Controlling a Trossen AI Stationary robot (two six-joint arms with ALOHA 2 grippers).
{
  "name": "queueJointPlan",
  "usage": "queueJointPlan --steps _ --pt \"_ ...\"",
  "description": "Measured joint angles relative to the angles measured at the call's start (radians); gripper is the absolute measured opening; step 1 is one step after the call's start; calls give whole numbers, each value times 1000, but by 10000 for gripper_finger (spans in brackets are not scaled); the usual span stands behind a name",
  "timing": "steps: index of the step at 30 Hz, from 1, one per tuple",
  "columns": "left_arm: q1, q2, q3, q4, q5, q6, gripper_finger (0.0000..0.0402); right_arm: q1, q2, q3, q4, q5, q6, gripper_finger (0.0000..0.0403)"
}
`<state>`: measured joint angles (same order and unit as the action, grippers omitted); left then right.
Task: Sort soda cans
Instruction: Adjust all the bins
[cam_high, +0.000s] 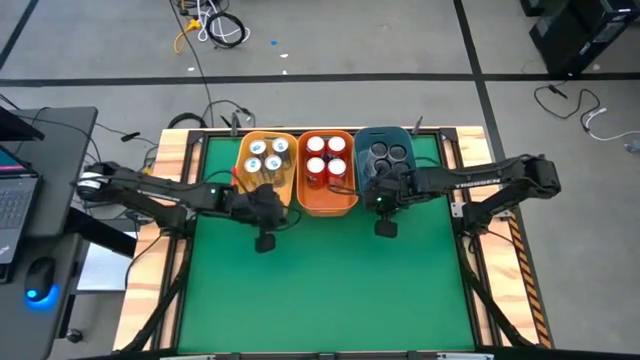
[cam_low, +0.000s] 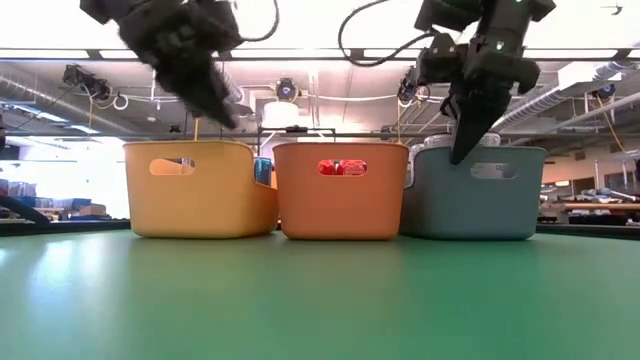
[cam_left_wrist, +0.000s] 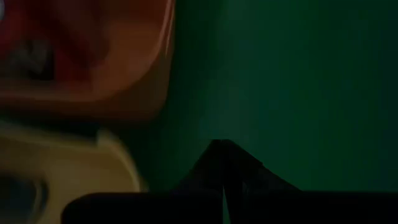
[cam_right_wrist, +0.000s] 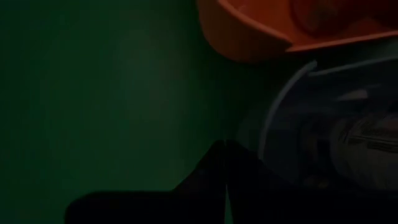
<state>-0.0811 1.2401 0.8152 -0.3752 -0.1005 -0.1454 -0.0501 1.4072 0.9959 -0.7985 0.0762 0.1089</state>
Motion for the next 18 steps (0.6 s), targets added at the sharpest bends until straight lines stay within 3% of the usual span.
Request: queueJointPlan --steps 3,7,12,18 --pt "-2 -20 -9 -162 -9 -68 0 27 -18 18 -20 -5 3 0" --pt "0 7 -49 -157 -60 -76 0 55 -34 42 -19 5 12 0" --pt "28 64 -75 -79 -144 -74 0 74 -37 48 -30 35 21 0" --pt "76 139 -75 107 -150 16 0 74 -46 48 -44 37 22 0"
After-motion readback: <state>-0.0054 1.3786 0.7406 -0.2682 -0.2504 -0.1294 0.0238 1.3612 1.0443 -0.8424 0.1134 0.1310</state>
